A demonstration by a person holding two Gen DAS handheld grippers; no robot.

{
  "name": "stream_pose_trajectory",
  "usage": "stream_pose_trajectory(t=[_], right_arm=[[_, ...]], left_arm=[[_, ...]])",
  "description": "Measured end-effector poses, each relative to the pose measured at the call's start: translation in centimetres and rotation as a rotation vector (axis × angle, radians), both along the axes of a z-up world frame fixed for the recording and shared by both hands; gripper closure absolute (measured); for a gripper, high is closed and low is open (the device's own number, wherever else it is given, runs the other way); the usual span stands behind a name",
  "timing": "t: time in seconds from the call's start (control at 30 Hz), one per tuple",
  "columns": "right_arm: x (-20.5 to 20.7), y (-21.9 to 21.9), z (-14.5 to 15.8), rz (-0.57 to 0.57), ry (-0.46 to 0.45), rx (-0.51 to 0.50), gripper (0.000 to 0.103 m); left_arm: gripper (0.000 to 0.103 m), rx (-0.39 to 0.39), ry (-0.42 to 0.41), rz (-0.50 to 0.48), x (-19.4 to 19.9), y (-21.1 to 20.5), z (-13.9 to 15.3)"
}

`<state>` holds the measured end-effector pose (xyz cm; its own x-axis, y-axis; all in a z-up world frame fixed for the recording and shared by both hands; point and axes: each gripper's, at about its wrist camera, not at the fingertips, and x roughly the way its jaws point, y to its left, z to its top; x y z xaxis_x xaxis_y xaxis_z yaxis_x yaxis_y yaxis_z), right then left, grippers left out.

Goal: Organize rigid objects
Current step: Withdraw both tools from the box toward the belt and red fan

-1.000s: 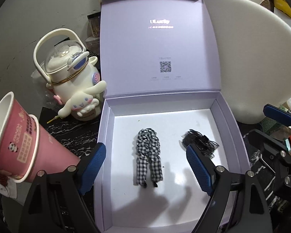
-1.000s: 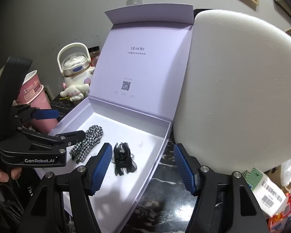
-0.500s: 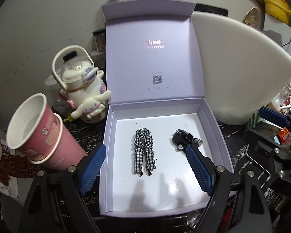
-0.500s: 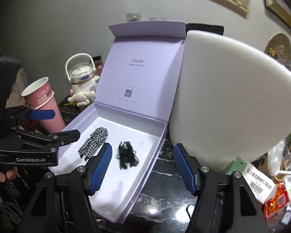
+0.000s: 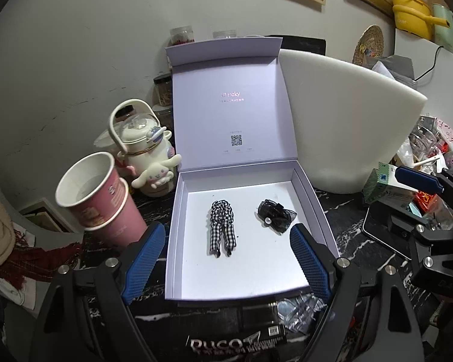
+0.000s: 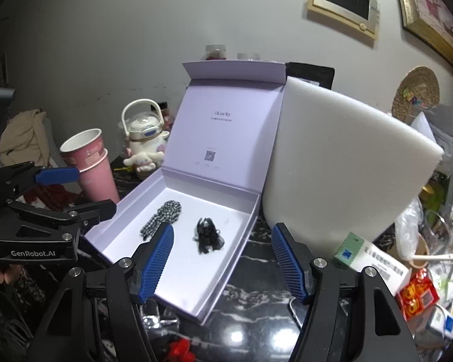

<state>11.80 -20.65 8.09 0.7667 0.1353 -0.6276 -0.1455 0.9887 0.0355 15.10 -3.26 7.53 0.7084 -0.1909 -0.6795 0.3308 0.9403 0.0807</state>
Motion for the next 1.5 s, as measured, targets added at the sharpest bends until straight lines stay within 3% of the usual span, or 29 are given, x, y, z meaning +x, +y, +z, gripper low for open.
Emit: stream_pose_trajectory(t=[0.3,0.73,1.5], right_arm=[[-4.0,0.7,0.2,0.000,-0.024,0.003,0.034],[-7.8,2.1,-2.2,0.011,0.015,0.014,0.033],[-12.2,3.7,-5.4,0.044,0.040,0.028,0.033]], left_arm=[[0.018,-0.014,-0.011,-0.008,-4.1,1.0,-0.3],[0.018,-0.035,0.033,0.016,-7.9,2.7,-3.3],[0.018,-0.080,0.054,0.065,-11.8,4.9,-6.9]])
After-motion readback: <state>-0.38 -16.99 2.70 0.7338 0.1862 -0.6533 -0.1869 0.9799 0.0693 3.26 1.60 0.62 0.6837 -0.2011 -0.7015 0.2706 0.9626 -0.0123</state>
